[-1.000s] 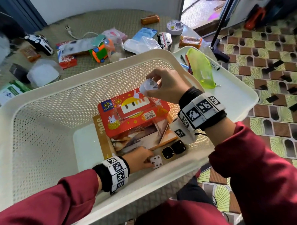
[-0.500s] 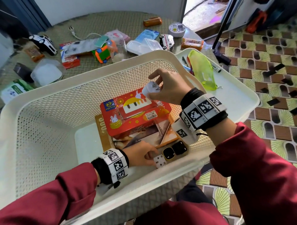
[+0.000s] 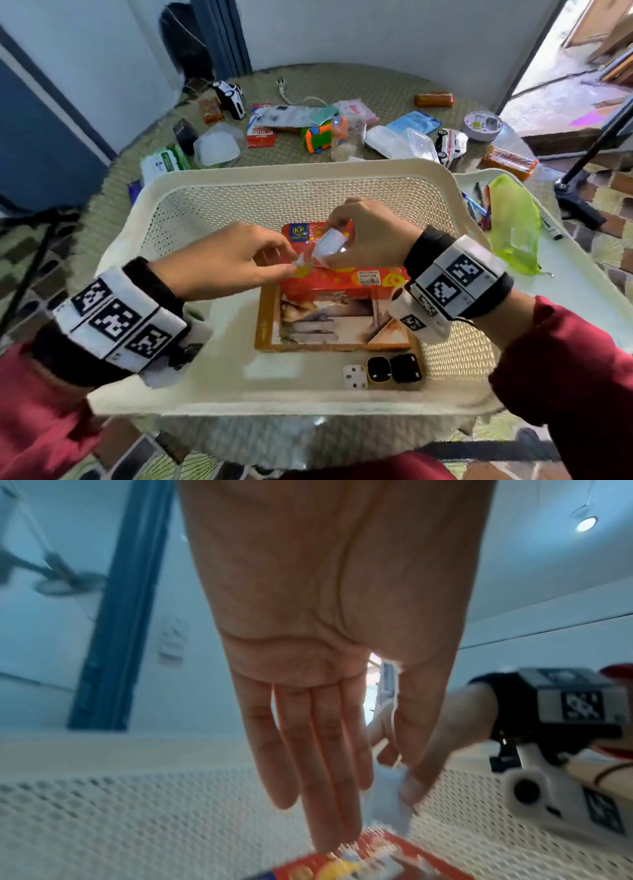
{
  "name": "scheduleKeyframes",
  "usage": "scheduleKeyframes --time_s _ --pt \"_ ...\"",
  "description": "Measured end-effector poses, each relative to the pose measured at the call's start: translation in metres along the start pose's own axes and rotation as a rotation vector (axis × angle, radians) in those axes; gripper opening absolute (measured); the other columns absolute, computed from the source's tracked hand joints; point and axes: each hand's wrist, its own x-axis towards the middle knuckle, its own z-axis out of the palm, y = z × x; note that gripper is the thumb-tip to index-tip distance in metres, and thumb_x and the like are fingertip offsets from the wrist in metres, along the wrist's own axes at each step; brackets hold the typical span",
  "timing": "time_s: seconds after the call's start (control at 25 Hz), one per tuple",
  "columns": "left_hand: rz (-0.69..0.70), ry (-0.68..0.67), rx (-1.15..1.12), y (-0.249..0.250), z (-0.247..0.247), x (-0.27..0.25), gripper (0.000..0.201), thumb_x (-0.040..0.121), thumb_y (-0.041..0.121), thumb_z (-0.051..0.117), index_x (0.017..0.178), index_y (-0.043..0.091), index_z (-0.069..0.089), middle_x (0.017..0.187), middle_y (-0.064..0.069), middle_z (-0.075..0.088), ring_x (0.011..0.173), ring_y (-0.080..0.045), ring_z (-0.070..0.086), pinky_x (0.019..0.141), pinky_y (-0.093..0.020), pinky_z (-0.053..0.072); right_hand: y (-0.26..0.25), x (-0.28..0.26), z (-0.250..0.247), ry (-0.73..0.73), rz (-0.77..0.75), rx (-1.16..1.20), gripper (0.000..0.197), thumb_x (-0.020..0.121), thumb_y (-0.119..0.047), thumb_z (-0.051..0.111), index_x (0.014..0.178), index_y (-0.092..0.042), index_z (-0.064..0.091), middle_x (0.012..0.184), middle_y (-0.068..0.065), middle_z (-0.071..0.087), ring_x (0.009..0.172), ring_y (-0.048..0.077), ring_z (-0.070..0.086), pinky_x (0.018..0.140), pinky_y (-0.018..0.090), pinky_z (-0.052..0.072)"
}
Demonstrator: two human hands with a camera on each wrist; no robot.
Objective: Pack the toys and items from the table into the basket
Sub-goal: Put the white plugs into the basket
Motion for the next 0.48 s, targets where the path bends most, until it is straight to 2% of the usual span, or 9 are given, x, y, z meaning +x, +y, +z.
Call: scheduleKeyframes --time_s 0.04,0.12,0.2,0.28,0.36,0.44,0.48 --pt "-0.055 0.049 0.014 0.005 -0.009 -0.014 0.029 0.085 0.046 0.063 0.103 0.025 0.071 0.083 0.017 0.067 0.079 0.004 0.061 0.069 -0.015 0.048 -0.004 0.004 0.0 -0.049 -0.058 -0.018 0.041 0.072 -0.036 0.075 0.101 -0.007 0.067 0.097 0.011 0.063 0.086 0.026 0.056 0.073 0.034 0.042" --pt "-0.183 0.132 0.042 0.015 -0.019 -0.044 0.042 0.077 0.06 0.054 0.102 0.03 0.07 0.084 0.019 0.068 0.08 0.007 0.061 0.072 -0.016 0.049 -0.01 0.011 0.003 -0.167 -0.148 -0.054 0.037 0.076 -0.031 0.072 0.105 -0.01 0.065 0.1 0.009 0.063 0.084 0.024 0.056 0.068 0.029 0.043" --pt "-0.33 0.218 0.074 0.021 -0.015 -0.072 0.047 0.076 0.071 0.049 0.099 0.035 0.068 0.087 0.02 0.068 0.082 0.009 0.061 0.075 -0.016 0.049 -0.012 0.017 0.011 -0.318 -0.213 -0.107 0.042 0.079 -0.031 0.069 0.114 -0.01 0.058 0.1 0.005 0.058 0.081 0.021 0.05 0.062 0.026 0.039" --pt "-0.469 0.319 0.065 0.022 0.001 -0.095 0.047 0.076 0.072 0.049 0.099 0.035 0.069 0.092 0.021 0.069 0.088 0.009 0.061 0.08 -0.019 0.047 -0.011 0.024 0.024 -0.457 -0.259 -0.159 0.051 0.081 -0.034 0.068 0.123 -0.01 0.051 0.102 0.005 0.054 0.088 0.022 0.05 0.069 0.029 0.043" --pt "-0.578 0.444 0.063 0.017 0.028 -0.113 0.05 0.073 0.067 0.048 0.099 0.03 0.071 0.101 0.016 0.069 0.098 -0.002 0.061 0.087 -0.024 0.044 -0.011 0.029 0.039 -0.597 -0.308 -0.217 0.052 0.083 -0.036 0.066 0.125 -0.01 0.051 0.116 0.009 0.055 0.103 0.027 0.053 0.088 0.037 0.046" --pt "-0.675 0.535 0.143 0.007 0.056 -0.126 0.056 0.07 0.066 0.043 0.097 0.025 0.071 0.105 0.005 0.069 0.106 -0.018 0.06 0.093 -0.033 0.04 -0.01 0.032 0.052 -0.721 -0.341 -0.246 0.044 0.082 -0.034 0.068 0.118 -0.01 0.058 0.117 0.012 0.059 0.106 0.03 0.056 0.092 0.043 0.047" --pt "-0.748 0.555 0.183 0.002 0.07 -0.13 0.059 0.068 0.067 0.039 0.096 0.027 0.071 0.107 0.004 0.068 0.109 -0.022 0.058 0.096 -0.036 0.036 -0.009 0.033 0.059 -0.769 -0.358 -0.258 0.041 0.08 -0.032 0.07 0.114 -0.011 0.061 0.114 0.012 0.061 0.104 0.03 0.057 0.091 0.044 0.048"
